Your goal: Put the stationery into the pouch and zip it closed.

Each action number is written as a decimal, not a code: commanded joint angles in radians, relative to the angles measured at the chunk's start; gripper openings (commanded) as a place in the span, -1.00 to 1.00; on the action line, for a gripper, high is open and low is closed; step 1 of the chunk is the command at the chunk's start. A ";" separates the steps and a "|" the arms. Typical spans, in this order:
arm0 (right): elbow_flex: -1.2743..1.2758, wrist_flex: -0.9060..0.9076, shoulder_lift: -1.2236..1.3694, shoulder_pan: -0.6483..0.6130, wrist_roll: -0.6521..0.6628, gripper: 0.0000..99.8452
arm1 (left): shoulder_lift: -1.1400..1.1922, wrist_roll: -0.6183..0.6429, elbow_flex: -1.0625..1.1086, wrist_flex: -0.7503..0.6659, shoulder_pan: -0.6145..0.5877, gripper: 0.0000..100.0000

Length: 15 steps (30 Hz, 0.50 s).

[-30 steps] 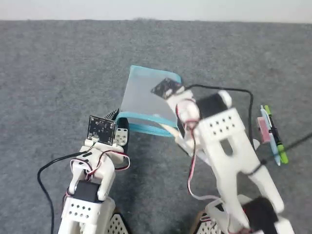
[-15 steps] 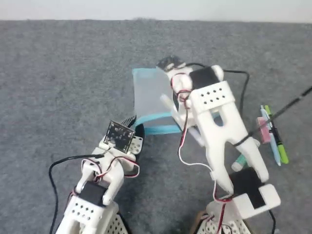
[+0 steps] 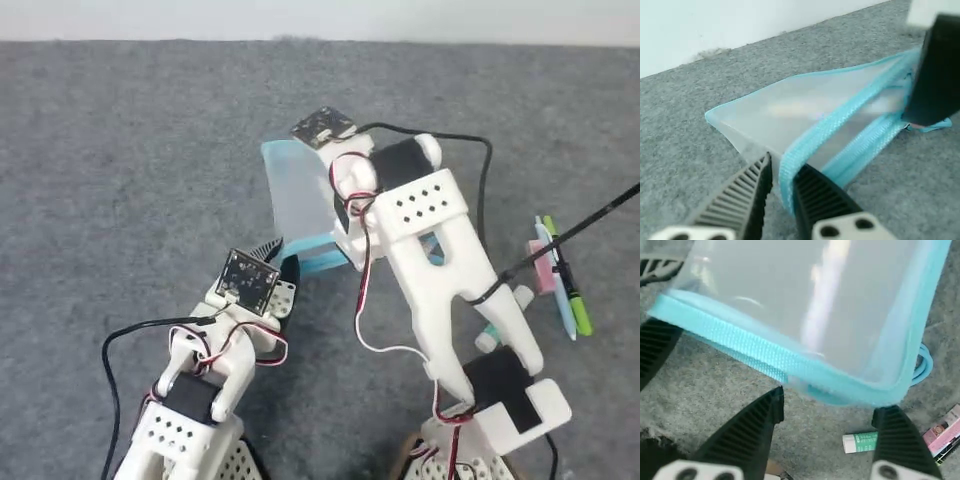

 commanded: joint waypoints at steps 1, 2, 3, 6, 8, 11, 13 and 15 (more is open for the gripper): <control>-0.071 0.038 -0.120 -0.001 0.029 -0.42 | -0.009 -0.014 -0.018 -0.028 0.031 -0.98; -0.071 0.038 -0.160 0.005 0.029 -0.42 | -0.009 -0.014 -0.018 -0.028 0.031 -0.98; -0.071 0.039 -0.202 0.012 0.031 -0.42 | -0.009 -0.014 -0.018 -0.028 0.031 -0.98; -0.060 0.042 -0.311 0.102 0.071 -0.42 | -0.009 -0.014 -0.018 -0.026 0.029 -0.98; -0.018 0.041 -0.352 0.213 0.123 -0.42 | -0.009 -0.014 -0.018 -0.026 0.003 -0.98; 0.083 0.038 -0.361 0.420 0.226 -0.42 | -0.011 -0.014 -0.018 -0.026 -0.060 -0.98; 0.155 0.036 -0.344 0.552 0.325 -0.42 | -0.012 -0.011 -0.018 -0.026 -0.094 -0.98; 0.212 0.019 -0.326 0.671 0.419 -0.42 | -0.014 -0.009 -0.018 -0.026 -0.112 -0.98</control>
